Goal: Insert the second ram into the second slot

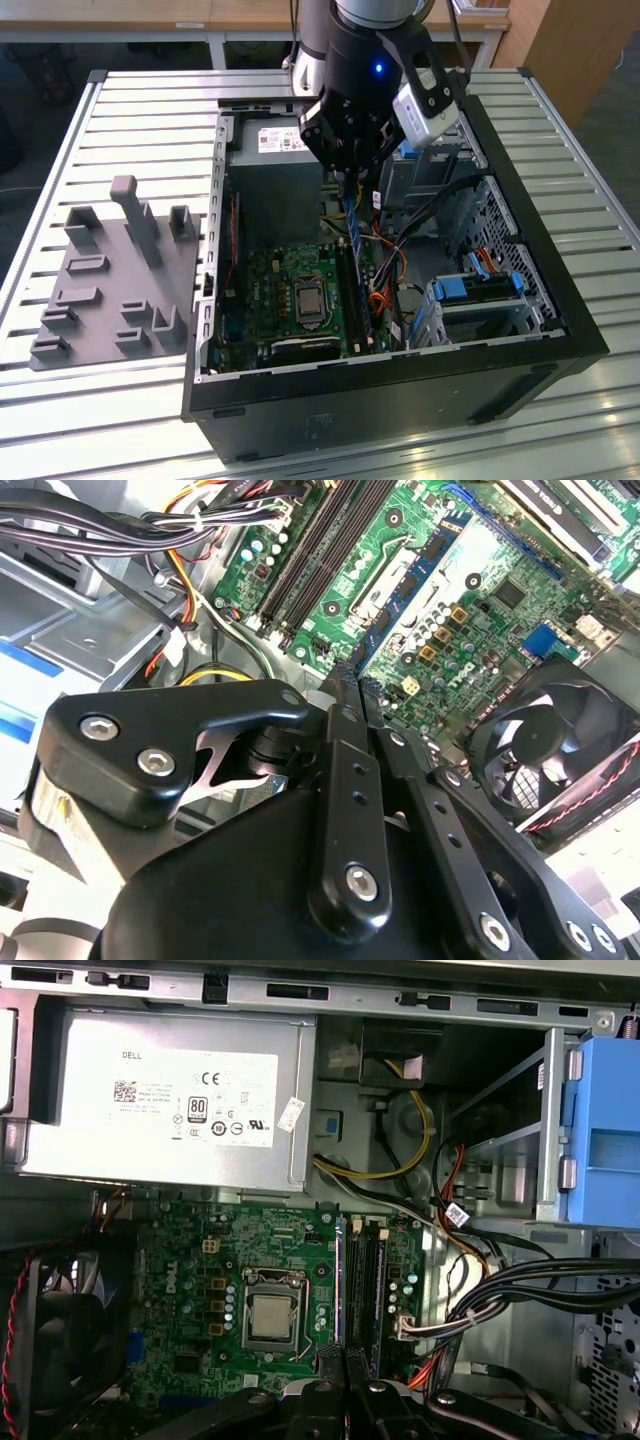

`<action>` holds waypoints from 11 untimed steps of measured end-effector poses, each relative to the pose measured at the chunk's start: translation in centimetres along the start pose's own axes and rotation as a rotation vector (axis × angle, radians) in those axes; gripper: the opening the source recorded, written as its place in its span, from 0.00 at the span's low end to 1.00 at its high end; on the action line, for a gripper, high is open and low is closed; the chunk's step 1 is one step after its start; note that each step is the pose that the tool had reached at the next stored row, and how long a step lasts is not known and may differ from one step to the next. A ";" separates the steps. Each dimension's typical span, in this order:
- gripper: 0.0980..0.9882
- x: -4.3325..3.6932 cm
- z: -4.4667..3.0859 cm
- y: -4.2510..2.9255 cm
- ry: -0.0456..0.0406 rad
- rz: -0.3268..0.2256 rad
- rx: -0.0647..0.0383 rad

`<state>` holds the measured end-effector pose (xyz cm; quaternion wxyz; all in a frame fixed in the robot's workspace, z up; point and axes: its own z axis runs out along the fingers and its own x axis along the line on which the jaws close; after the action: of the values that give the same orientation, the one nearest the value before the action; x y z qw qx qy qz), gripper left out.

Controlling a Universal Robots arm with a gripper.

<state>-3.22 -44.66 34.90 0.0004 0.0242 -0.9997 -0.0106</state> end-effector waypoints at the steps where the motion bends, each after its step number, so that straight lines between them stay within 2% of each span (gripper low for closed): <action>1: 0.04 0.00 0.03 0.00 0.0000 0.000 0.000; 11: 0.04 0.00 0.46 -0.01 0.0000 0.000 0.000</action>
<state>-3.22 -44.66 34.43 0.0005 0.0242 -0.9997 -0.0106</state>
